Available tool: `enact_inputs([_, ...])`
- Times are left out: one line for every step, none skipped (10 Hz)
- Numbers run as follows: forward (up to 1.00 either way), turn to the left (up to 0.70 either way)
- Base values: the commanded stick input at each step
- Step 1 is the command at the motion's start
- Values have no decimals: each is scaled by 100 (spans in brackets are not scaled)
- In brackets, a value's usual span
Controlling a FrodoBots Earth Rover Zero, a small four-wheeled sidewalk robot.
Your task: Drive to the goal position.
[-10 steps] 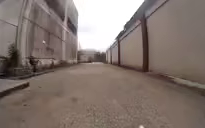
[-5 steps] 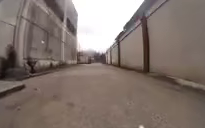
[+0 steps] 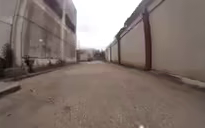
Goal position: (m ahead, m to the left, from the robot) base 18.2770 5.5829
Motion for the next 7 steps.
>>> enact_inputs([30,0])
enact_inputs([30,0])
enact_inputs([30,0])
enact_inputs([30,0])
enact_inputs([30,0])
enact_inputs([30,0])
enact_inputs([30,0])
